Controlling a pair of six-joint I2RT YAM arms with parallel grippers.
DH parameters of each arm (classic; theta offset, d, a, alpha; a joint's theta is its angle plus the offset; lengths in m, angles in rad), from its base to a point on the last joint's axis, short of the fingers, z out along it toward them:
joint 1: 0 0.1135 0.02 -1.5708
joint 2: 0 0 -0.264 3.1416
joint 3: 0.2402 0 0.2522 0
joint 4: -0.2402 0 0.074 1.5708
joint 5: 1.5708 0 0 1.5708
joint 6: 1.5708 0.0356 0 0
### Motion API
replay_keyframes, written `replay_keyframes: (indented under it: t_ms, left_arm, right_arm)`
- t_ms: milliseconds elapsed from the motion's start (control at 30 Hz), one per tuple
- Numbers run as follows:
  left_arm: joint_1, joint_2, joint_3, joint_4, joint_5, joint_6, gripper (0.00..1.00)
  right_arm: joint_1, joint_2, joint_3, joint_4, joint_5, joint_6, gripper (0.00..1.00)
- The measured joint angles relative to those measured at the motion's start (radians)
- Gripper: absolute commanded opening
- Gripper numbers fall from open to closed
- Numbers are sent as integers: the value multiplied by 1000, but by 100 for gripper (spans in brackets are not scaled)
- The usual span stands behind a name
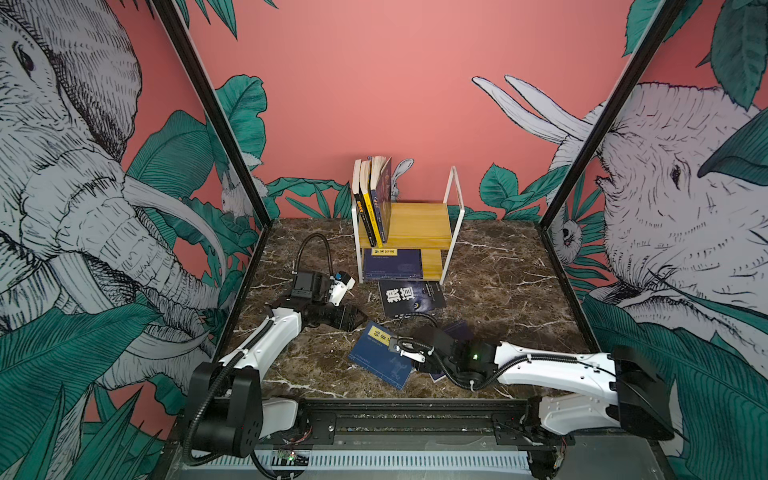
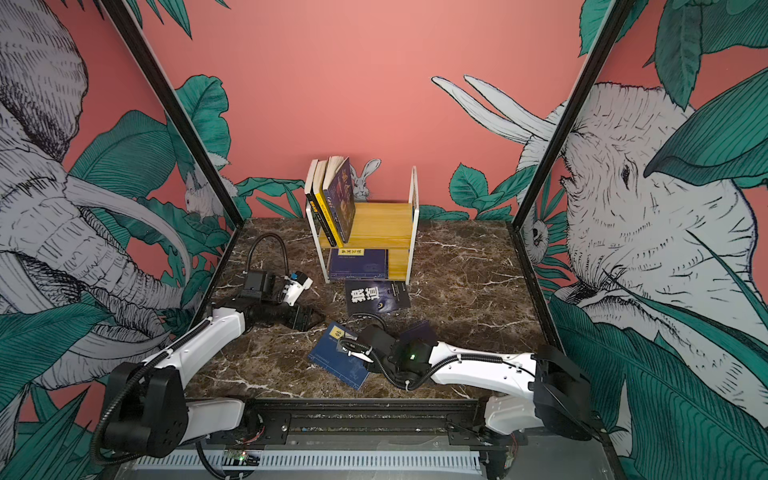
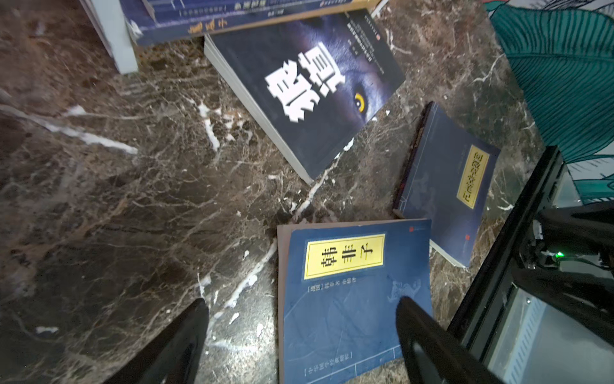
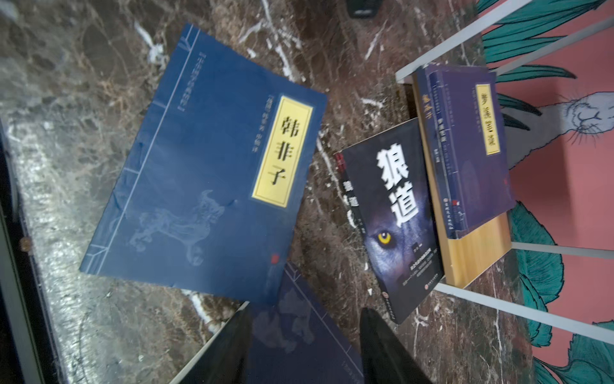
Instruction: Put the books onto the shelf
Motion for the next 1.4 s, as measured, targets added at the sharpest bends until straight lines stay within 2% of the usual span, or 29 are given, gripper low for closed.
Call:
replay_keyframes:
  t_ms: [167, 333, 467, 667, 1033, 1233, 1400]
  left_arm:
    - [-18, 66, 29, -37, -56, 16, 80]
    - [-56, 163, 85, -62, -88, 25, 78]
    - [-76, 231, 105, -72, -69, 13, 78]
    - [-101, 369, 159, -101, -30, -24, 77]
    - [-136, 433, 192, -117, 24, -71, 43]
    - [-125, 412, 189, -95, 13, -78, 32]
    - [-122, 355, 188, -76, 34, -96, 16]
  right_arm:
    - [34, -1, -88, 4, 37, 2, 62]
    - [36, -34, -170, 32, 36, -18, 63]
    - [44, -26, -194, 89, 43, -32, 63]
    - [55, 66, -195, 167, 64, -73, 63]
    - [82, 204, -162, 320, 132, -169, 65]
    - [99, 254, -148, 381, 192, -230, 66]
    - [100, 297, -129, 431, 230, -258, 66]
